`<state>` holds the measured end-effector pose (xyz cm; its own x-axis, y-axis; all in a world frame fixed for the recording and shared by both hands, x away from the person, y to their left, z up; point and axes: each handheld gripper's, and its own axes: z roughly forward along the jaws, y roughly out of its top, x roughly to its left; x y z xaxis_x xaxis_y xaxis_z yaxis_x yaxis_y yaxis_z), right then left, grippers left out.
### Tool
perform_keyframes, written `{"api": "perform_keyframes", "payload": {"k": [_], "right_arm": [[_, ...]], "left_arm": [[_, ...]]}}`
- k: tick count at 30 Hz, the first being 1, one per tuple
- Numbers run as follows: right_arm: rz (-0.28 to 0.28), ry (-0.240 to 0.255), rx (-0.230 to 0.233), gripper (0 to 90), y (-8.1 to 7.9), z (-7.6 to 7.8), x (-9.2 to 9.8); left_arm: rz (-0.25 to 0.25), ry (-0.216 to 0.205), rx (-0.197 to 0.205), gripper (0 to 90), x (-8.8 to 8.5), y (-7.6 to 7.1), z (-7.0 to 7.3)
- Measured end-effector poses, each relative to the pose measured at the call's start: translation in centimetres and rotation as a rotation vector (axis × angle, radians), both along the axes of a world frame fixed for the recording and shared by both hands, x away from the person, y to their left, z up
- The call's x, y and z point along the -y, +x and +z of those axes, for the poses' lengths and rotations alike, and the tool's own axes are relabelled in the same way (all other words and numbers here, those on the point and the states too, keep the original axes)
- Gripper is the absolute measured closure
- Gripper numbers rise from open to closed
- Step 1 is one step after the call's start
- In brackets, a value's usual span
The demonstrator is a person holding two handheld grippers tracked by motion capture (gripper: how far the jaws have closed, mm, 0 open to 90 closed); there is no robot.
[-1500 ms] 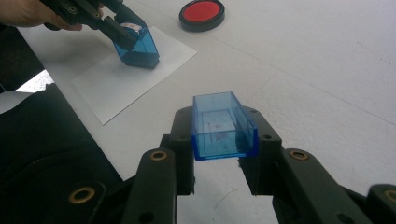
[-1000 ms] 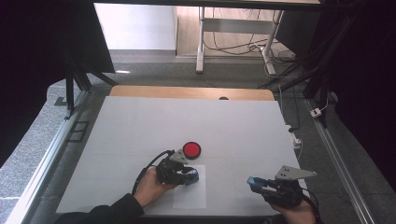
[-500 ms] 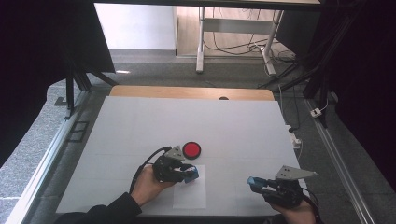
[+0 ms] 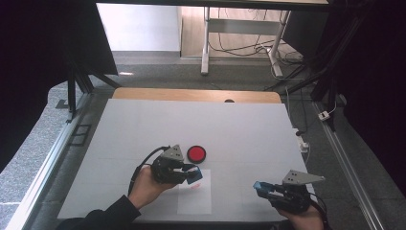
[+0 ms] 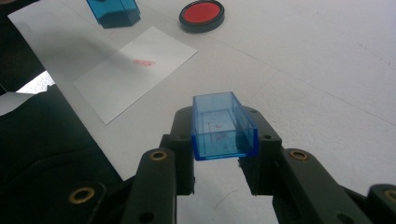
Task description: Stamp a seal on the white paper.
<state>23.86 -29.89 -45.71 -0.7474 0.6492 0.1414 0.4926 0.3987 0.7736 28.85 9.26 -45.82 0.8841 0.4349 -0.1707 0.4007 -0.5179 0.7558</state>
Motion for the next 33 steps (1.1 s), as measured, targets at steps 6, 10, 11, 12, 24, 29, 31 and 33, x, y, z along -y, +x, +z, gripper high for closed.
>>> {"api": "perform_keyframes", "payload": {"k": [6,10,11,12,24,29,31,33], "right_arm": [[0.003,0.003,0.001,68.4,0.0,0.0,0.0],[-0.001,0.0,0.0,68.4,0.0,0.0,0.0],[0.0,0.001,0.0,68.4,0.0,0.0,0.0],[0.0,0.001,0.0,68.4,0.0,0.0,0.0],[0.001,-0.001,0.0,68.4,0.0,0.0,0.0],[0.005,0.002,-0.001,68.4,0.0,0.0,-0.1],[0.006,0.0,-0.001,68.4,0.0,0.0,-0.1],[0.005,0.001,0.0,68.4,0.0,0.0,0.0]], "left_arm": [[-0.001,-0.036,0.006,70.2,-0.8,-0.1,1.0],[-0.007,-0.049,0.013,70.2,-1.2,-0.1,1.6],[-0.008,-0.053,0.016,70.2,-1.3,-0.1,1.7],[-0.008,-0.059,0.018,70.2,-1.4,-0.2,1.8],[-0.039,-0.131,0.057,70.2,-2.4,-0.8,3.5],[-0.047,-0.157,0.062,70.2,-2.7,-1.1,4.1],[-0.047,-0.156,0.062,70.3,-2.7,-1.1,4.0],[-0.052,-0.155,0.059,70.3,-2.7,-1.1,4.0]]}}
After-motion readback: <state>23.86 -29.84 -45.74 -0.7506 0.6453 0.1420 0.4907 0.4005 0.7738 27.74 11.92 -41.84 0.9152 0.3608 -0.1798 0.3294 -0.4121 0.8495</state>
